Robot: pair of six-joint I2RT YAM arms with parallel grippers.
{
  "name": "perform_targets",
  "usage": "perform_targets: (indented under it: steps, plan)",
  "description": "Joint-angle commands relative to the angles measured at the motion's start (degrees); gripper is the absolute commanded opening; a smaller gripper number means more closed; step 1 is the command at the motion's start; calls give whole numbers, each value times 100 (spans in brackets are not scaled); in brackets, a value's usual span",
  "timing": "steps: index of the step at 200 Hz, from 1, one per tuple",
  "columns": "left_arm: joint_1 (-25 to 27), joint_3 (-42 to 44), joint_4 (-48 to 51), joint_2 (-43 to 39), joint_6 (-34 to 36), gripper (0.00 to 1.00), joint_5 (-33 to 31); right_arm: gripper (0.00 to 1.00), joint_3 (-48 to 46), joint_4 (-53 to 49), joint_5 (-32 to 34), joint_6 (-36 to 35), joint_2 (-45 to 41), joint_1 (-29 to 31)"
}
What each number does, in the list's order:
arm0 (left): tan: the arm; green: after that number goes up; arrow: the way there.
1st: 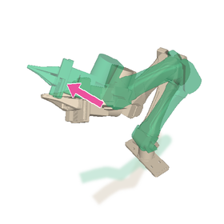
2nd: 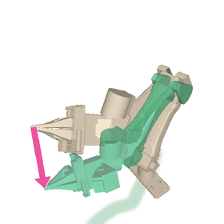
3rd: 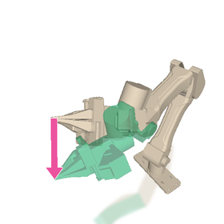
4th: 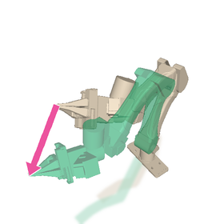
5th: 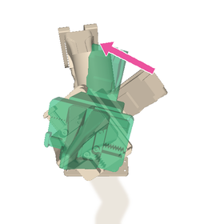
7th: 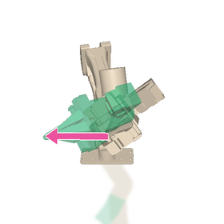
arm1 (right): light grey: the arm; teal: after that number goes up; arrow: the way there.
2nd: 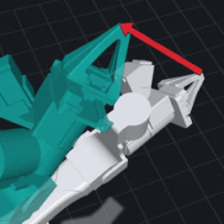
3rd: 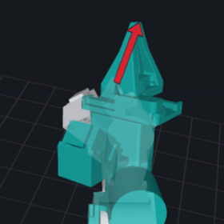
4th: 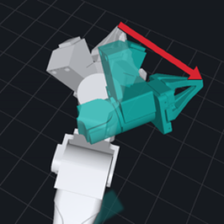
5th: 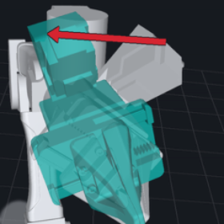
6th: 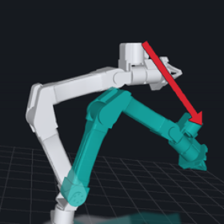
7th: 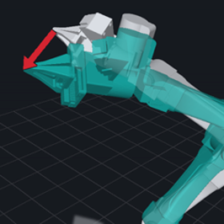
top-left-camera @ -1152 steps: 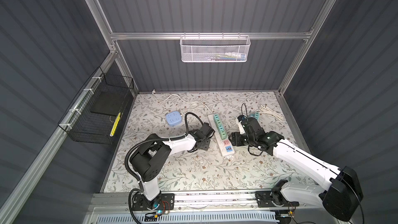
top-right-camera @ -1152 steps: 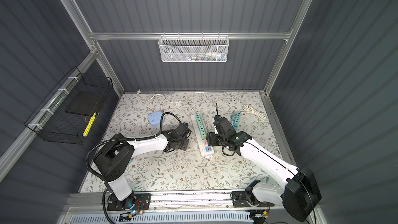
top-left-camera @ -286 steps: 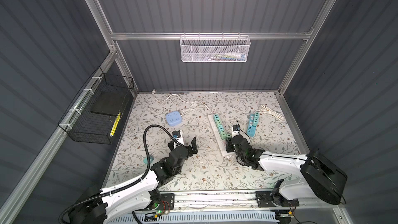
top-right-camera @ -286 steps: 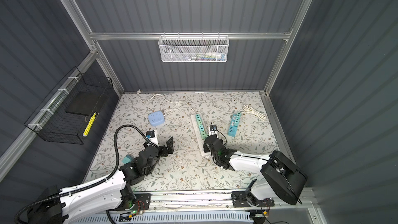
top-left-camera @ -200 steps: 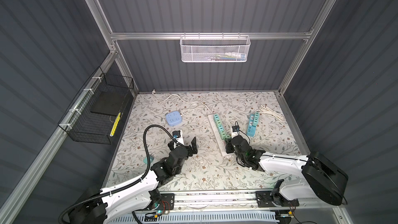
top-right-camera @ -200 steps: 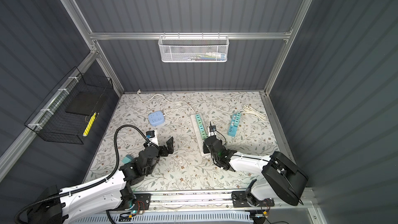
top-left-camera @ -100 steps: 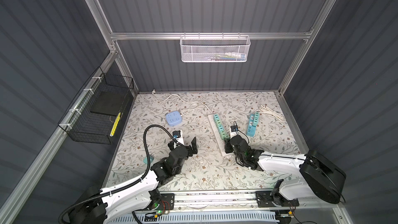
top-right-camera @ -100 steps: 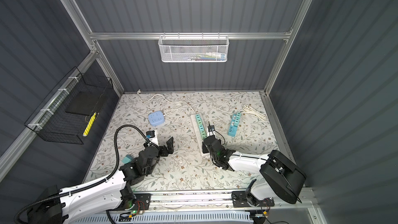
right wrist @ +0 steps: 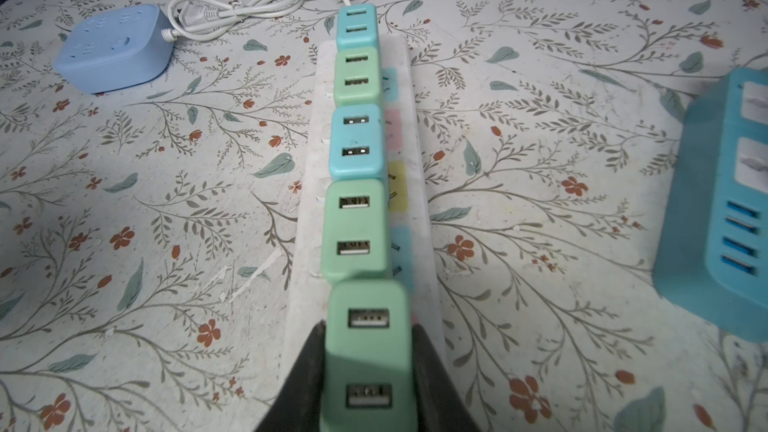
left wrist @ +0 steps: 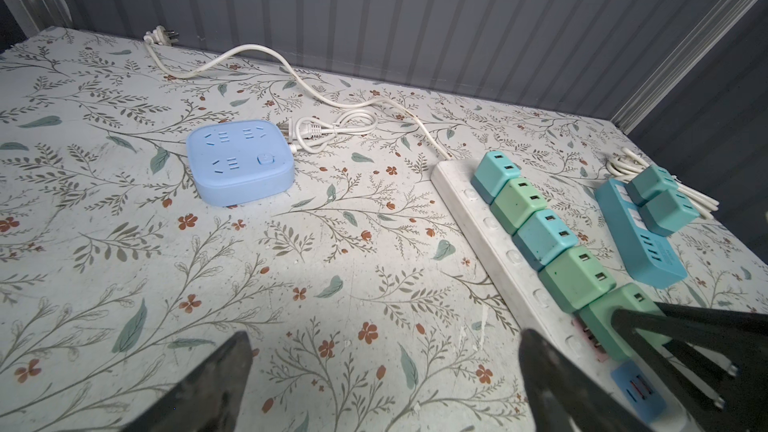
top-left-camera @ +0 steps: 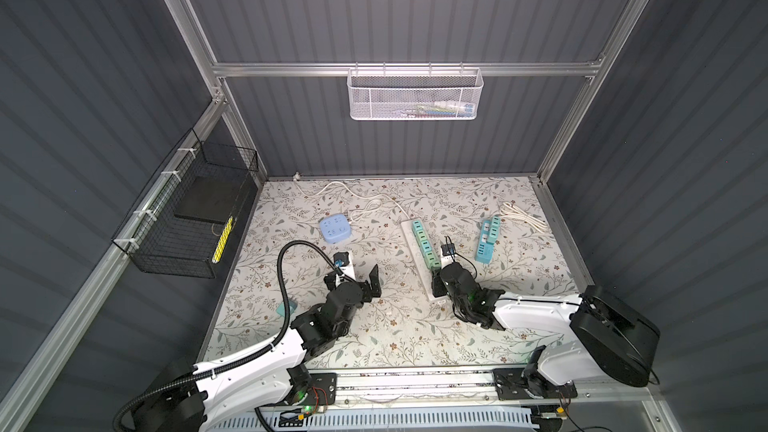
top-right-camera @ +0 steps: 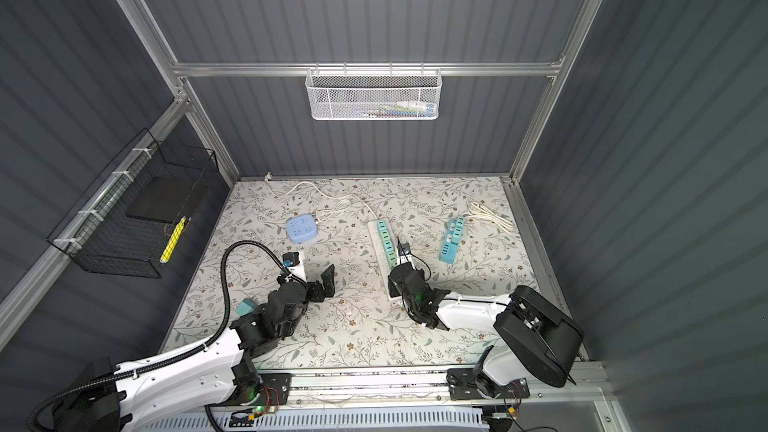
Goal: Insert the plug
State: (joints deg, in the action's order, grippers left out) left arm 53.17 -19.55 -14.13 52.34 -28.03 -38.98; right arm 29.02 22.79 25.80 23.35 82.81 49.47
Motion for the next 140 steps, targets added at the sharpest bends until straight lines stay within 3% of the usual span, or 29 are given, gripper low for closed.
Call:
perform_targets:
  steps: [1, 91, 140]
  plan:
    - [-39, -163, 144, -134, 105, 100, -29, 14, 92, -644, 138, -45, 315, 84]
    - [-37, 54, 376, -600, 52, 100, -84, 14, 297, -1303, 396, 160, 982, 295]
    - [-43, 71, 472, -804, 76, 100, -205, 15, 753, -965, 495, -345, 1360, -78]
